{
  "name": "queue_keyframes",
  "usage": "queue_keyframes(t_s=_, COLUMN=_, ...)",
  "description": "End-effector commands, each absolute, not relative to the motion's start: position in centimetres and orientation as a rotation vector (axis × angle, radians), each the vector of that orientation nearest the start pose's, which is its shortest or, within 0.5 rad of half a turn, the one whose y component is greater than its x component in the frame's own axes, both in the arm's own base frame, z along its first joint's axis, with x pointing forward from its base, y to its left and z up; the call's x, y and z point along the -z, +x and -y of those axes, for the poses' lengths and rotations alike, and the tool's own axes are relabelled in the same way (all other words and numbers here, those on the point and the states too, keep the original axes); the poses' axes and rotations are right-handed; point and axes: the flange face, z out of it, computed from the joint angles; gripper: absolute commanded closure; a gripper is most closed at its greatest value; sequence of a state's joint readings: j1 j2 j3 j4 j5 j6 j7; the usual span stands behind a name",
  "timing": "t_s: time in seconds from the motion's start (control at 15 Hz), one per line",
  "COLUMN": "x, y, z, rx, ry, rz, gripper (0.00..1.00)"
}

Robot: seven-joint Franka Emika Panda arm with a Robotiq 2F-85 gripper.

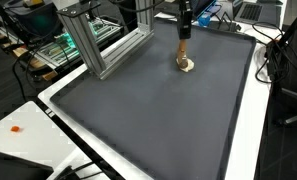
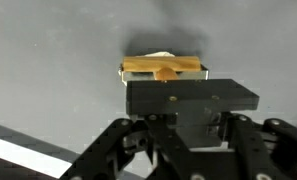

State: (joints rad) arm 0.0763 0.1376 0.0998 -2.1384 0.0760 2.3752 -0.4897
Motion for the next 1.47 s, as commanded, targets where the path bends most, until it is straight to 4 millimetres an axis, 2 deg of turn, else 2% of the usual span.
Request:
queue_keyframes(t_s=0.0, x=-33.4, y=56.2, z=-10.7, rx=0.24, ry=-2.918, rz=0.891, gripper=0.77)
queue_keyframes(t_s=0.87, x=-32.3, y=56.7, z=-11.9, rx=0.335, ry=-2.918, rz=0.851, gripper=0.77)
queue_keyframes(t_s=1.07, x=-32.3, y=56.5, z=-11.4, rx=0.274, ry=-2.93, rz=0.882, gripper=0.77)
queue_keyframes(t_s=1.4, x=-33.5, y=55.7, z=-10.1, rx=0.151, ry=-2.98, rz=0.882, gripper=0.77)
